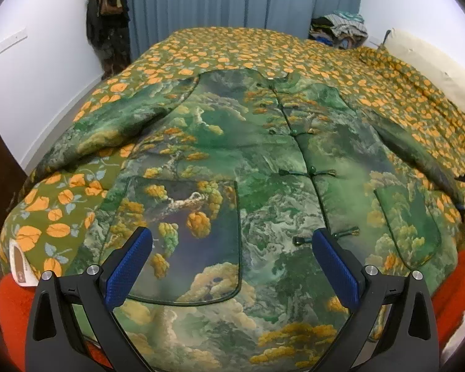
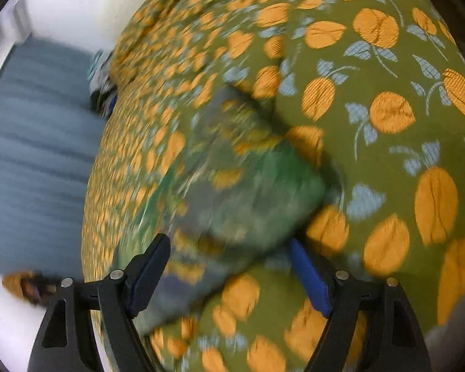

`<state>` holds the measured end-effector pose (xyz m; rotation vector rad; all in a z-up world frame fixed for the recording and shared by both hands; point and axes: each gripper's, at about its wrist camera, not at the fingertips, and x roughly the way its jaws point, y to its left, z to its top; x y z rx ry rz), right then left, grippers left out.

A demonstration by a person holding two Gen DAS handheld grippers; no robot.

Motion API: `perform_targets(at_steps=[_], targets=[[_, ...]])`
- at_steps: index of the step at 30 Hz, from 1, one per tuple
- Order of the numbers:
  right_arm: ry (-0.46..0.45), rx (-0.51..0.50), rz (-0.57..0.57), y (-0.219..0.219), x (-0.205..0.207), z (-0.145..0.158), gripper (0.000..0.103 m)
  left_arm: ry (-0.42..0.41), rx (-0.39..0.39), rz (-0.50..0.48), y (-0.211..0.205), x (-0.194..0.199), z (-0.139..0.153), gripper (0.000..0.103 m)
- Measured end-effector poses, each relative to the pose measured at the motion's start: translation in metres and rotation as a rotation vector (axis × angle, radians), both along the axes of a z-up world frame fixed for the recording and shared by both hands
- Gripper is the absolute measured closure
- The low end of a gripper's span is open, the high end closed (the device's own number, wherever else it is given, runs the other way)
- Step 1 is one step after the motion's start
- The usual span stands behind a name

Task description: Fold large clothes

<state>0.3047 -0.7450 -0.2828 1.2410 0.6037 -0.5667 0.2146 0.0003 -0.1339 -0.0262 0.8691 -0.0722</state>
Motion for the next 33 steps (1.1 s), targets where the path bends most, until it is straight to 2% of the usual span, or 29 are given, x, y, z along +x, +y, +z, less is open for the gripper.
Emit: perform_targets(at_steps=[1,2,3,4,5,8,10,12,15,17,20,25,28,30,31,32,33], targets=[[-0.001,-0.001,-0.021,-0.004,0.004,-0.002,0.046,-0.005,-0.002,0.001,0.001,0.000,0.001,0.001],[0.012,-0.014,-0.027,-0.006,0.008,-0.002,0.070,-0.009,-0.003,0.004,0.002,0.000,0.002,0.001],[0.018,-0.044,-0.018,-0.006,0.013,0.002,0.082,-0.013,-0.003,0.008,0.003,-0.001,0.003,0.001],[0.019,-0.082,-0.007,-0.003,0.017,0.010,0.088,-0.014,-0.004,0.011,0.005,-0.001,0.003,0.001],[0.016,-0.157,0.023,0.004,0.024,0.026,0.091,-0.013,-0.006,0.012,0.006,-0.002,0.002,0.001],[-0.075,-0.399,0.204,0.044,0.049,0.095,0.093,-0.004,-0.006,0.017,0.009,-0.003,-0.003,0.001],[-0.130,-0.585,0.356,0.091,0.065,0.142,0.093,0.003,-0.015,0.016,0.009,-0.002,-0.006,0.001],[-0.182,-0.774,0.528,0.156,0.078,0.184,0.093,0.010,-0.028,0.019,0.010,-0.001,-0.008,0.001],[-0.245,-0.890,0.737,0.240,0.097,0.212,0.093,0.014,-0.039,0.022,0.010,-0.001,-0.009,0.001],[-0.251,-0.901,0.838,0.283,0.112,0.212,0.093,0.009,-0.041,0.026,0.012,-0.003,-0.008,0.001],[-0.223,-0.894,0.976,0.353,0.128,0.189,0.094,-0.001,-0.040,0.038,0.018,-0.007,-0.006,0.001],[-0.103,-0.874,1.122,0.440,0.144,0.119,0.093,0.003,-0.051,0.058,0.030,-0.009,-0.006,0.001],[-0.052,-0.837,1.193,0.470,0.133,0.080,0.090,0.002,-0.067,0.057,0.036,-0.008,-0.005,0.001],[-0.017,-0.781,1.249,0.482,0.118,0.059,0.078,0.004,-0.076,0.050,0.038,-0.004,-0.003,0.001],[-0.013,-0.754,1.276,0.484,0.112,0.054,0.055,0.005,-0.083,0.043,0.039,-0.002,-0.002,0.001],[-0.027,-0.735,1.296,0.484,0.105,0.051,0.037,0.006,-0.097,0.032,0.040,0.002,-0.001,0.001],[-0.044,-0.739,1.300,0.486,0.098,0.052,0.034,0.008,-0.118,0.018,0.041,0.008,0.002,0.001]])
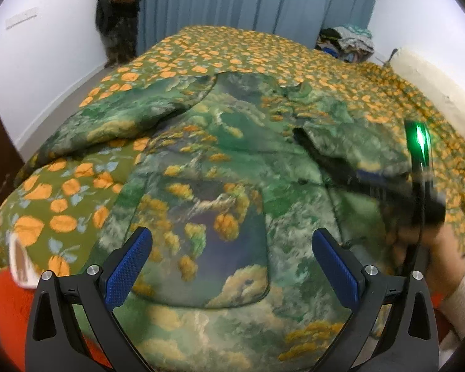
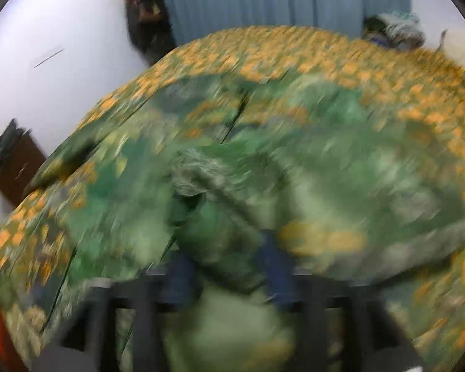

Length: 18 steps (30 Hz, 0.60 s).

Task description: Fold large clothes

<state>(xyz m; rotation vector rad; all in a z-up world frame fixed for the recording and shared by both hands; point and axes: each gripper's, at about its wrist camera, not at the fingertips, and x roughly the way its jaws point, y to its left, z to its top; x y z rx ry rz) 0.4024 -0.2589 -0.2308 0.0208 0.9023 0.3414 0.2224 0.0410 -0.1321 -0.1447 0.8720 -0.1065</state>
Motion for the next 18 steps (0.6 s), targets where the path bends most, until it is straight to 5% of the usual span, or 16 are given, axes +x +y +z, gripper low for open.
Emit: perform_targets(at_steps=[7,10,15,18], targets=[[-0.053,0.042,-0.009,-0.029,-0.057,0.040,0.033,0.179,-0.353,-0.285,-0.030,0.098,0.007,0.001],[-0.082,0.068,-0.040,-0.047,-0.078,0.054,0.033,0.256,-0.350,-0.348,-0.069,0.151,-0.014,0.002],[-0.108,0.112,-0.072,-0.060,-0.112,0.056,0.033,0.390,-0.252,-0.272,-0.113,0.213,-0.070,0.041],[-0.096,0.102,-0.064,-0.061,-0.117,0.048,0.033,0.371,-0.214,-0.264,-0.127,0.212,-0.075,0.073]])
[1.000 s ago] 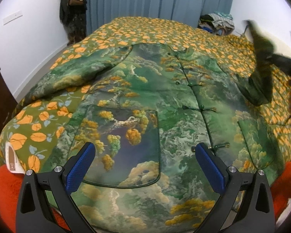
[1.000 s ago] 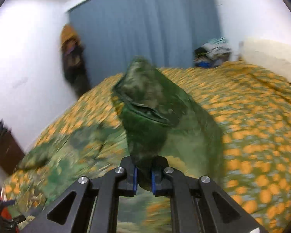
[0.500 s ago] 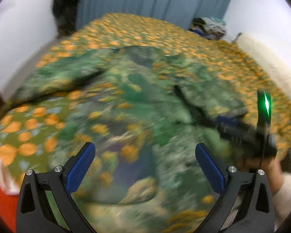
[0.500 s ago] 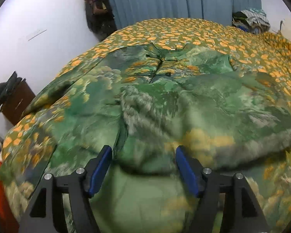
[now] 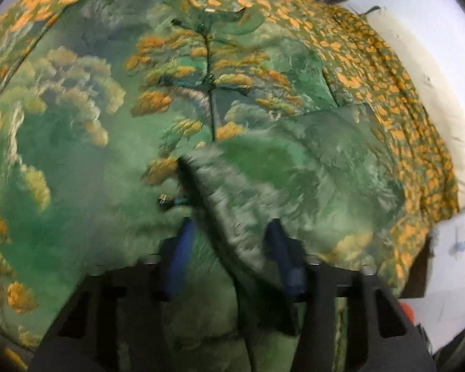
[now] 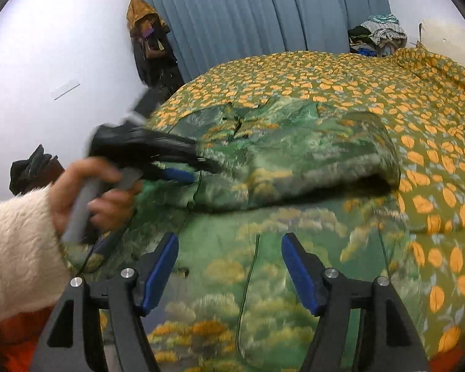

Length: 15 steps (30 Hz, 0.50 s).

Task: Fold large clothes
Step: 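Grasp the other sleeve with the left gripper and fold it across the jacket front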

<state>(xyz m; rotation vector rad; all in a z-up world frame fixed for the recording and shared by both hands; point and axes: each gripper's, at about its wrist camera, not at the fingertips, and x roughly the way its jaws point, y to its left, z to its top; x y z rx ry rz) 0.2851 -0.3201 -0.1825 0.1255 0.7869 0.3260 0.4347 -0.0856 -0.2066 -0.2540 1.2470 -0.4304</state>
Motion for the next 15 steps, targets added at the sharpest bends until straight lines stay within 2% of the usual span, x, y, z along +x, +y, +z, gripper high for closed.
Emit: perform_targets(at_steps=[1,2,7,11,13,15], targets=[[0.002,-0.003,0.001,-0.002,-0.001,-0.002,0.033,-0.016,0.020,-0.003,-0.004,-0.001,0.003,0.092],[0.003,-0.004,0.002,-0.003,0.000,-0.003,0.033,-0.033,0.037,0.012,-0.006,-0.004,0.009,0.094],[-0.006,0.017,-0.026,-0.014,0.010,-0.005,0.033,-0.100,0.033,0.025,-0.007,-0.004,0.042,0.097],[-0.034,0.029,-0.069,-0.027,0.010,0.001,0.033,-0.179,0.033,0.016,0.005,0.028,0.076,0.097],[-0.042,0.021,-0.100,-0.035,0.013,0.002,0.033,-0.210,0.042,0.039,0.017,0.048,0.081,0.097],[-0.040,0.024,-0.137,-0.047,0.019,0.002,0.033,-0.212,0.063,0.073,0.029,0.065,0.074,0.097]])
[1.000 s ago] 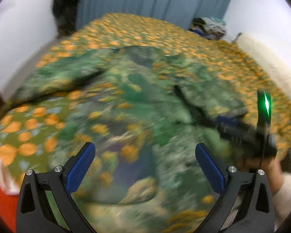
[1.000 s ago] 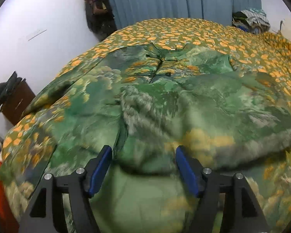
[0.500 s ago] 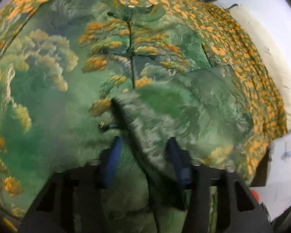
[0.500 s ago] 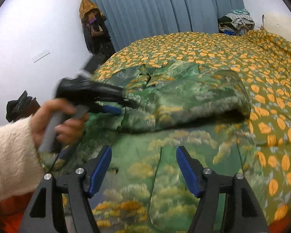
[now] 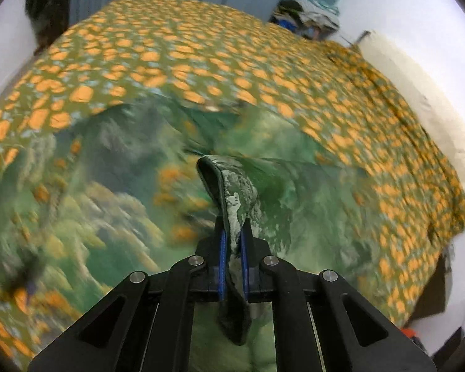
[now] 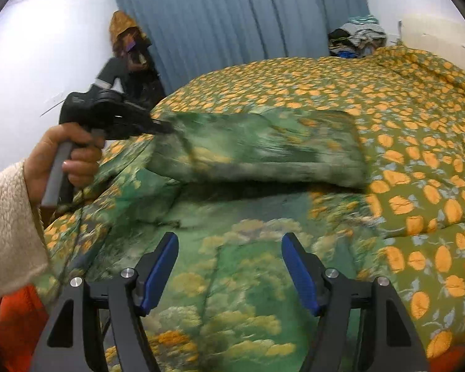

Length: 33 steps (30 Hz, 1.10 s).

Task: Fold large clothes
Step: 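Grasp the other sleeve with the left gripper and fold it across the jacket front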

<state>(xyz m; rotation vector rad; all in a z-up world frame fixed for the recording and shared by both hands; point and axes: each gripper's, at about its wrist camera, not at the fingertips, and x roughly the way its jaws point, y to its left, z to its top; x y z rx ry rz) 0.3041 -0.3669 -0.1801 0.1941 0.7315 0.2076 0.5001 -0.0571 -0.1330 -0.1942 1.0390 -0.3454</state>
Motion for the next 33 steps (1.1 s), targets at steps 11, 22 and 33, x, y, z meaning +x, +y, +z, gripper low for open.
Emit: perform_targets(at_steps=[11,22,33], targets=[[0.100,-0.138,-0.058,-0.047,0.154,0.009,0.059,0.106,-0.045,0.103,0.032,0.015,-0.074,0.092],[0.326,-0.231,0.038,-0.035,0.230,-0.077,0.063,0.079,0.008,0.078,0.029,0.002,-0.101,0.083],[0.276,-0.162,-0.047,-0.056,0.309,-0.037,0.063,0.020,0.034,0.076,0.024,-0.004,-0.107,0.082]])
